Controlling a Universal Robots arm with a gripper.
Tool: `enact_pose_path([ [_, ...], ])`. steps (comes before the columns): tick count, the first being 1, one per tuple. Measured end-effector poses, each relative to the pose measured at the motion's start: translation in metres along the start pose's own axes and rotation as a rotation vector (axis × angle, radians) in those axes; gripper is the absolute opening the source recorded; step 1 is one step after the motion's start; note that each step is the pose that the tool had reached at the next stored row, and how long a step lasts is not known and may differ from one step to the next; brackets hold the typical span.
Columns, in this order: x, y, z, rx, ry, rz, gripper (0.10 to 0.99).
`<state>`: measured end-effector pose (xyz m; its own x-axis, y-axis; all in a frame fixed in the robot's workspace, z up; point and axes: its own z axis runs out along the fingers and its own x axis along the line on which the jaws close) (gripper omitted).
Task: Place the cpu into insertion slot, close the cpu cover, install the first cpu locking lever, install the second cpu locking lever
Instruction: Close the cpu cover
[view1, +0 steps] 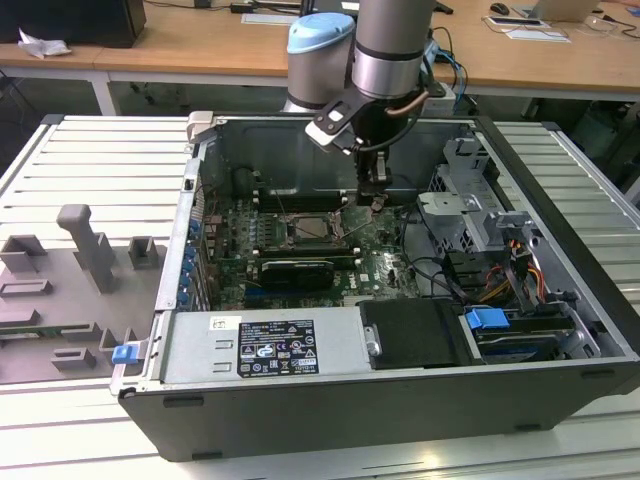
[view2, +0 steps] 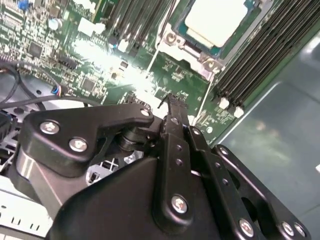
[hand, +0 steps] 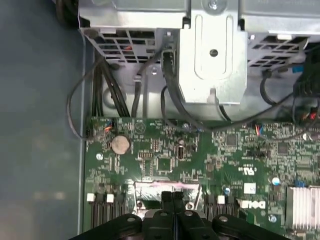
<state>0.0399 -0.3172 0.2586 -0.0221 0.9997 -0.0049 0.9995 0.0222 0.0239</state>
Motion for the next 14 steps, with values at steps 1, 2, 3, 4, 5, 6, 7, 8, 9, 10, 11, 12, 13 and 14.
enact_pose_path([
  [1,0.0001,0.0015,0.0004,0.0,0.0001,-0.001,0.106],
  [2,0.0002,0.0032,0.0007,0.0,-0.0001,-0.003,0.106],
  [3,0.0004,0.0069,0.0014,0.0,0.0,-0.004,0.106],
  [4,0.0006,0.0084,0.0017,0.0,0.0,-0.005,0.106],
  [5,0.0007,0.0098,0.002,0.0,0.0,-0.005,0.106],
  [6,0.0032,0.0197,0.0042,0.0,0.0001,-0.009,0.106],
  [7,0.004,0.0235,0.0054,0.0,0.0001,-0.009,0.106],
  [8,0.0046,0.0282,0.0071,0.0,0.0001,-0.009,0.106],
  [9,0.0048,0.0299,0.0106,0.0,0.0,-0.009,0.106],
  [10,0.0048,0.0299,0.0133,0.001,0.0001,-0.009,0.106],
  [11,0.0047,0.0299,0.0144,0.005,0.0001,-0.009,0.106],
  [12,0.0046,0.029,0.0145,0.011,0.0001,-0.009,0.106],
  [13,0.0047,0.0272,0.0145,0.016,0.0006,-0.009,0.106],
  [14,0.0048,0.026,0.0145,0.019,0.0006,-0.009,0.106],
])
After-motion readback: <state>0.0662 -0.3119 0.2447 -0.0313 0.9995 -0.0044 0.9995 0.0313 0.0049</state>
